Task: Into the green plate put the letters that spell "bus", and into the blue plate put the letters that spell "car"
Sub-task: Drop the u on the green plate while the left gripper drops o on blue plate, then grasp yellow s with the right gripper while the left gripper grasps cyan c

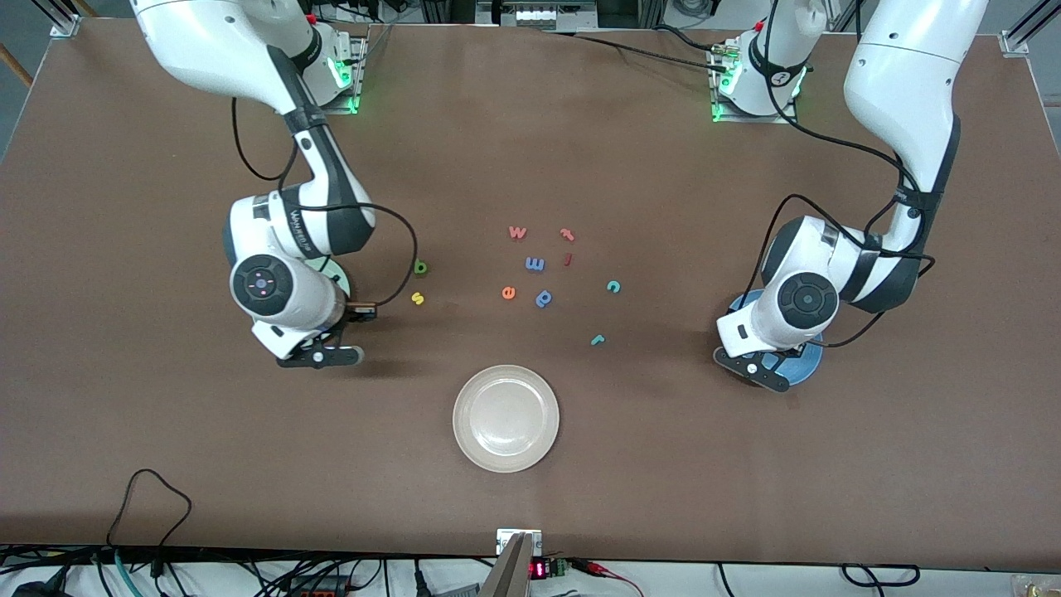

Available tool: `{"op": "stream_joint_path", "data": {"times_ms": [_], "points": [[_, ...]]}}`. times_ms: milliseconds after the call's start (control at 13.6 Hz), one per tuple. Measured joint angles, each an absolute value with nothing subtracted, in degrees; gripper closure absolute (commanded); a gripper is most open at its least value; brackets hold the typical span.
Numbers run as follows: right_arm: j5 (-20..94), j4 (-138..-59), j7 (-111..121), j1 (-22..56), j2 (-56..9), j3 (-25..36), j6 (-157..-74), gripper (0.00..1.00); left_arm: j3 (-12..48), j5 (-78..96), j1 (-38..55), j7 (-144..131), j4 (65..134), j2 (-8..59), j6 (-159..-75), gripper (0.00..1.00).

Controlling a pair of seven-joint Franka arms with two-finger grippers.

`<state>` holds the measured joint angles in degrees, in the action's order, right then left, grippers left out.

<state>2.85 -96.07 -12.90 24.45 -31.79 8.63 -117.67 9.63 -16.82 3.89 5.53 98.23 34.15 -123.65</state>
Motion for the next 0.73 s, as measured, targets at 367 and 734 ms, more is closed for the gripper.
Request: {"op": "stream_joint_path", "data": {"times_ms": [367,734], "points": [[2.56,-108.82,-10.51,24.24,-30.05,11.02,-130.24,1.0,13.67,-10.46,4.09,3.49,97.33,32.94,-119.86,0.0],[2.49,-111.63,-9.53,22.29,-29.27,11.33,-132.06,0.58,14.69,-5.84,12.09,-6.18,94.37,36.45,-122.73,0.0]]}}
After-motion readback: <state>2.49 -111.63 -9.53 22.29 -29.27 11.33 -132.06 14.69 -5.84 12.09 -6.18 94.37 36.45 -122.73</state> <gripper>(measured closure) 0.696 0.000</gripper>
